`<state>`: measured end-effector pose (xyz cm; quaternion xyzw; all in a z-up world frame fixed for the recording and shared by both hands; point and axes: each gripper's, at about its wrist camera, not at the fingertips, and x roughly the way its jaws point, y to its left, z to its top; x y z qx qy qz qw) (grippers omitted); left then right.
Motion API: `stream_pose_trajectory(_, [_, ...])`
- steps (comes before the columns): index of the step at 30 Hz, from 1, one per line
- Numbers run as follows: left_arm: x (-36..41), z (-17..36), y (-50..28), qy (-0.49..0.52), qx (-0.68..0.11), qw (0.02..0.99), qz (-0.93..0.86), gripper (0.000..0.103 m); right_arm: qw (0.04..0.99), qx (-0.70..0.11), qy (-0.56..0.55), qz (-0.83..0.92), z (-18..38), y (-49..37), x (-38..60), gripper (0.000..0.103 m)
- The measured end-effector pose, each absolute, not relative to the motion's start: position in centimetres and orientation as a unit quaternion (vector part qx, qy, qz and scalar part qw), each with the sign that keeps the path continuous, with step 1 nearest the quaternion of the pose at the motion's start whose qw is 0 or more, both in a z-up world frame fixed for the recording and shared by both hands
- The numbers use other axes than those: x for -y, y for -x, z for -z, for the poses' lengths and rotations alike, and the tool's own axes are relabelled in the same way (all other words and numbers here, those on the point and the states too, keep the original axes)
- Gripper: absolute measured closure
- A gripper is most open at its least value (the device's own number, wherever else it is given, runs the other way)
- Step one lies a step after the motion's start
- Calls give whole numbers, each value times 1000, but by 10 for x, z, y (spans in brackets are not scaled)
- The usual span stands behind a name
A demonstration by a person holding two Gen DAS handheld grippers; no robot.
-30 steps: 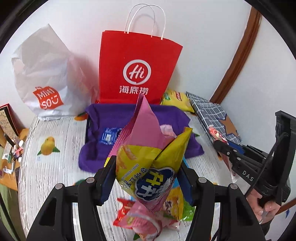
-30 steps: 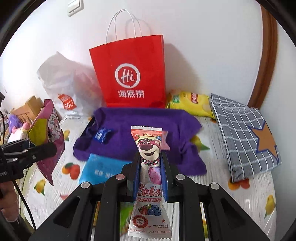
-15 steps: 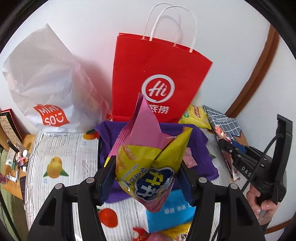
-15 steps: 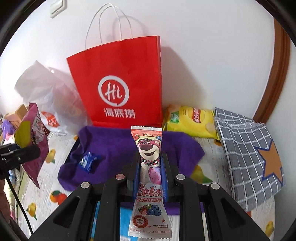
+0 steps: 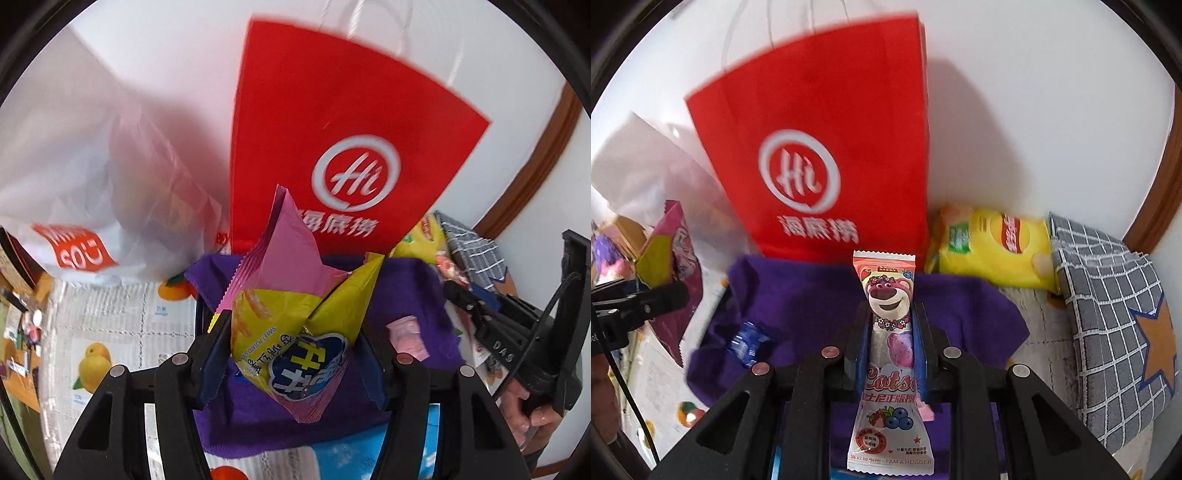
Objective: Organize snacks
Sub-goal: 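Carry the Lotso candy with the right tool while the left tool carries the chip bag toward the towel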
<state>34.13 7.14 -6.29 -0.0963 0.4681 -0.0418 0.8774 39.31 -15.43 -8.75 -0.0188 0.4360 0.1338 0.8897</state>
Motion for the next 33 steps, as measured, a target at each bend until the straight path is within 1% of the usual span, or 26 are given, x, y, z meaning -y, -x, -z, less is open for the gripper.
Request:
stream_pose_trajectory(4, [-80,84,-354,106,-495,862,31,43,885,-445,21,-131,99,-401,159,82])
stream_pose_trajectory(22, [-87,100,-360,107,-512,852,24,43,868,-483,33,-107,136,-420,168,82])
stream_pose_trajectory(33, [-84,104,-361,101,-521,847,27,43,857,-500,46,-111,146,-420,160,82])
